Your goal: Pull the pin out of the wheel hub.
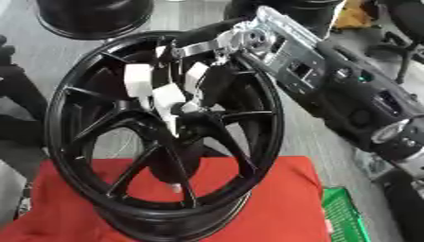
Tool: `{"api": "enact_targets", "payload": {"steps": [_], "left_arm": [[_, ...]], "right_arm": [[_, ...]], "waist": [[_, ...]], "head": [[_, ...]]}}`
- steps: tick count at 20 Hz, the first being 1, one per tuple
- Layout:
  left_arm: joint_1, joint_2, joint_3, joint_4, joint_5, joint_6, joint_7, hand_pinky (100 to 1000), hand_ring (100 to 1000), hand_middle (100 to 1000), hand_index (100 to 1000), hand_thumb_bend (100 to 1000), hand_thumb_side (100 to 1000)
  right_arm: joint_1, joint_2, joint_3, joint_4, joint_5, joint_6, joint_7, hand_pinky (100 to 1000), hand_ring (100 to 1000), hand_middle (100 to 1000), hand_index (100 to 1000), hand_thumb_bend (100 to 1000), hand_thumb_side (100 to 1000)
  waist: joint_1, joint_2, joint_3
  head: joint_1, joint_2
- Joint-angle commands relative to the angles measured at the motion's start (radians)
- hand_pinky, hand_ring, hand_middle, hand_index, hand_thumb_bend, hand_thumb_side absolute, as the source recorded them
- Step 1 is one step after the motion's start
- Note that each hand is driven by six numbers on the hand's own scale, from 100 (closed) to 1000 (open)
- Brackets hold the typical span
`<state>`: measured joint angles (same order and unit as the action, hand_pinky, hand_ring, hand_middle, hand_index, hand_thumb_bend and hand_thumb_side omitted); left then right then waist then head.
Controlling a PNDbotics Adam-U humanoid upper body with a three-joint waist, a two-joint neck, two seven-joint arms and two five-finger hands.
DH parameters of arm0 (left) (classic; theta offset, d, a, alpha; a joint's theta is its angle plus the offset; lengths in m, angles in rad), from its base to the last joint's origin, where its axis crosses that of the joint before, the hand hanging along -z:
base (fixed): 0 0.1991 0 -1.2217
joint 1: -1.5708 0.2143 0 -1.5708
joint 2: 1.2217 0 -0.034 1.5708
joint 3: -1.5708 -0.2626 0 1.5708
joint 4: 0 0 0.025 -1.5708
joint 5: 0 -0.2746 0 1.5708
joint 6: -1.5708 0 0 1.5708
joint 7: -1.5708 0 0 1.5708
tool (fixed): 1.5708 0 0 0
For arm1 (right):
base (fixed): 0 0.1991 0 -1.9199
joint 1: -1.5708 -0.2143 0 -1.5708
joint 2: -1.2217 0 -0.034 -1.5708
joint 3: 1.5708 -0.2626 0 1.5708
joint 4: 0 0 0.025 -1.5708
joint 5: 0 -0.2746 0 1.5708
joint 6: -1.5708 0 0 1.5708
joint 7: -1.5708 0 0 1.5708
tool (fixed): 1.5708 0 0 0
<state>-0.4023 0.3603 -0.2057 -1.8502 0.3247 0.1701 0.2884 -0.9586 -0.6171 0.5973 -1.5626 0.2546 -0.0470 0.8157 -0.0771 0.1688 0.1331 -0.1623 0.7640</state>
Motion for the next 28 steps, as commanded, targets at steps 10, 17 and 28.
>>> {"api": "enact_targets", "payload": {"steps": [10, 17, 28], "left_arm": [[-0.021, 0.007, 0.006, -0.022, 0.003, -0.002, -0.003, 668, 786, 700, 713, 160, 738], [-0.023, 0.006, 0.006, -0.022, 0.003, -0.001, -0.003, 667, 788, 701, 713, 160, 737], [-0.027, 0.001, 0.006, -0.022, 0.002, 0.0, -0.007, 667, 791, 702, 713, 161, 737]], "right_arm": [[-0.018, -0.005, -0.017, 0.007, 0.01, -0.005, 0.005, 757, 741, 706, 828, 258, 369], [-0.019, -0.001, -0.019, 0.006, 0.012, 0.001, -0.003, 753, 735, 665, 811, 254, 352], [-0.019, 0.004, -0.018, 0.008, 0.015, -0.003, 0.002, 752, 735, 616, 790, 246, 324]], "waist": [[0.007, -0.007, 0.005], [0.006, -0.006, 0.007], [0.006, -0.004, 0.013]], "head": [[-0.013, 0.006], [-0.014, 0.006], [-0.017, 0.006]]}}
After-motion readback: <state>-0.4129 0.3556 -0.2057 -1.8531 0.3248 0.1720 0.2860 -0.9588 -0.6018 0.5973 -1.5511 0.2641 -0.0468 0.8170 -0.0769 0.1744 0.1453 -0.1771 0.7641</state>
